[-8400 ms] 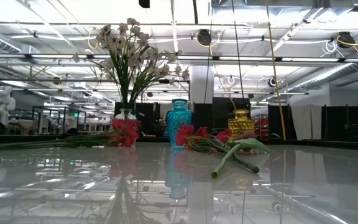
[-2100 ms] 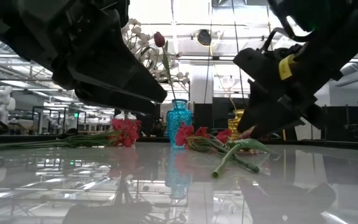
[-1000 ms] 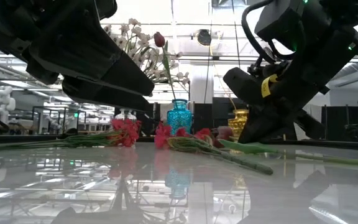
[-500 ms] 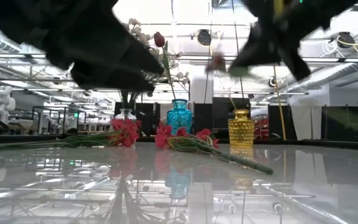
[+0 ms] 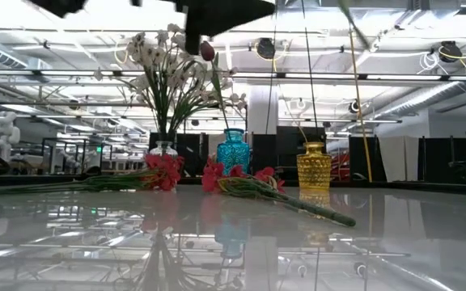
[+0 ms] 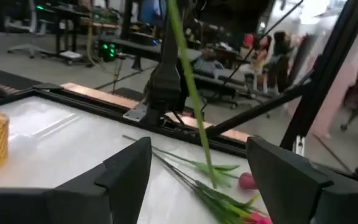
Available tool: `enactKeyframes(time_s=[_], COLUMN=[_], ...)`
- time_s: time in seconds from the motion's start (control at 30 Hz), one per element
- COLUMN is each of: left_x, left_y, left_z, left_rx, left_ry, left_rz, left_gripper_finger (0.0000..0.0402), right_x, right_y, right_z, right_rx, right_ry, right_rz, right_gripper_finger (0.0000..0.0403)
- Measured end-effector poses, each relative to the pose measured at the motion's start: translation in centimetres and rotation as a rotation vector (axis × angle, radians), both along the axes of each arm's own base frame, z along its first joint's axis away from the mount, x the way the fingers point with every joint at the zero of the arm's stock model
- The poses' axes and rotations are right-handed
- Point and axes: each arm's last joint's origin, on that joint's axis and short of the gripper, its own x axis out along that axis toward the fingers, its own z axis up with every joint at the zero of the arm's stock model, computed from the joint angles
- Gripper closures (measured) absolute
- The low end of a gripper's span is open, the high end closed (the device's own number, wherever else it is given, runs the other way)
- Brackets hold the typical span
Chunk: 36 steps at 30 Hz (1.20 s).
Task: Sort flowers into vase by color
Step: Put the top red tulip into the blue vase
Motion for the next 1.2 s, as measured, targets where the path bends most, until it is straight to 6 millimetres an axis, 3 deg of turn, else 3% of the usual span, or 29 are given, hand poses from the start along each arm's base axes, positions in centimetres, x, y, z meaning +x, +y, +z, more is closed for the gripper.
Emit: enactKeyframes(time_s=[0.2,0.47,0.97,1.2], left_x=[1.1,1.1,1.1,2.2], left_y=[1.5,1.6,1.4,0.9], left_z=[0.3,0.1,0.9,-0.1], left_rx=[0.065,0.192,0.125,0.094], left_ry=[0.019,0.045,-0.045,-0.049], left_rz=[-0.045,-0.036,-0.117,-0.148], left_gripper_finger=[0.0133,0.0133,0.0133,0.0135], right_x=[0.9,1.0,1.3,1.3], right_y=[0.6,0.4,-0.2,-0.2], right_z=[-0.6,-0.1,0.4,0.5], right_rx=[-0.035,-0.059,-0.138,-0.150], right_ry=[-0.032,-0.075,-0.134,-0.138], right_rz=[0.040,0.070,0.169,0.185], right_gripper_finger=[0.0403,0.0403,0.0400,0.0399])
